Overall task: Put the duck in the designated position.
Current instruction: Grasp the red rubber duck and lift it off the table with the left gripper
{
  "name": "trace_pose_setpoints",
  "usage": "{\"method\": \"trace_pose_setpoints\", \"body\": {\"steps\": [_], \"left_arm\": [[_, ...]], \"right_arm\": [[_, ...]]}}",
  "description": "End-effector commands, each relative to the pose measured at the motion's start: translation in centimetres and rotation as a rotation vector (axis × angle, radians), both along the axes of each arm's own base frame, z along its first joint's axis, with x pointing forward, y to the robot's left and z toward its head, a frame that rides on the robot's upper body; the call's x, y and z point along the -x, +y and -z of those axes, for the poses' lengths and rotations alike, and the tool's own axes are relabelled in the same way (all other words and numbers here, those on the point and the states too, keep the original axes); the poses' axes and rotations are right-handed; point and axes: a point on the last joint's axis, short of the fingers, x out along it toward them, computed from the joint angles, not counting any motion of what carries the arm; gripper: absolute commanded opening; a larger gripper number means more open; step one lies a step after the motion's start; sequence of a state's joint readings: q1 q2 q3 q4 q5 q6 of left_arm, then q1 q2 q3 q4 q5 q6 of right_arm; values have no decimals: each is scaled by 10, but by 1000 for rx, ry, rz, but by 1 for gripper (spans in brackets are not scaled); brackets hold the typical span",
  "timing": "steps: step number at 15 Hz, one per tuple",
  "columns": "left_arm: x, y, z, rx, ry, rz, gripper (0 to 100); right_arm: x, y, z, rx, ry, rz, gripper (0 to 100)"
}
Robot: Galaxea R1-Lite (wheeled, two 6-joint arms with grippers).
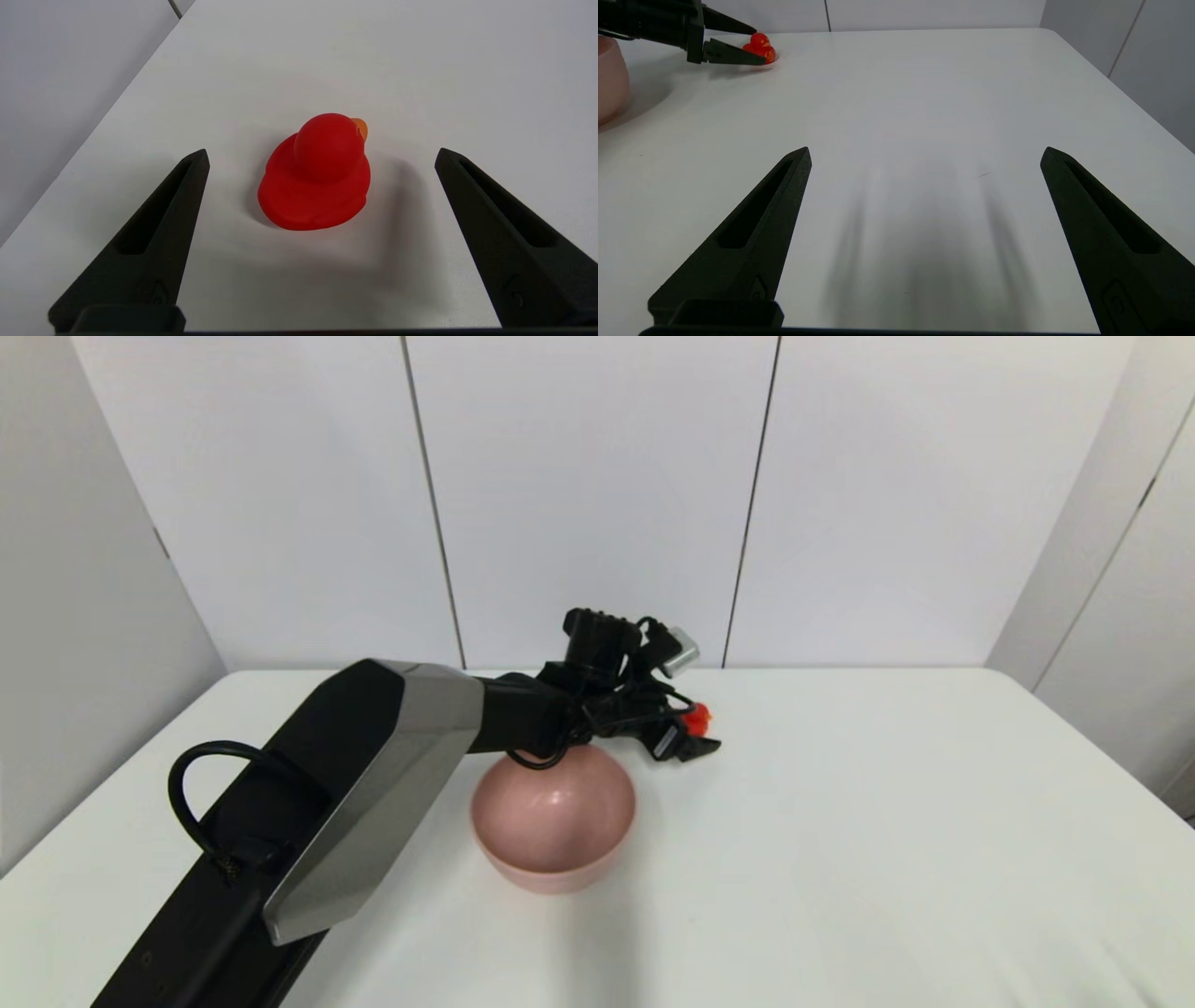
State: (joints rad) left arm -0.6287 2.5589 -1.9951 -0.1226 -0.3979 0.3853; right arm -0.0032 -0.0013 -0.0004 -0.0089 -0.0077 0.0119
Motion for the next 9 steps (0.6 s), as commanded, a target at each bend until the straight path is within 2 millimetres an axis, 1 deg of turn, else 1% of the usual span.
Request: {"method": "trace_pose_setpoints", "body": {"steps": [1,9], "left_arm": [[0,0,1,4,5,17,100],[1,-2,1,5,6,19,100]], "right_arm": [[0,0,0,0,1,0,100],[0,0,0,0,1,0,100]]}}
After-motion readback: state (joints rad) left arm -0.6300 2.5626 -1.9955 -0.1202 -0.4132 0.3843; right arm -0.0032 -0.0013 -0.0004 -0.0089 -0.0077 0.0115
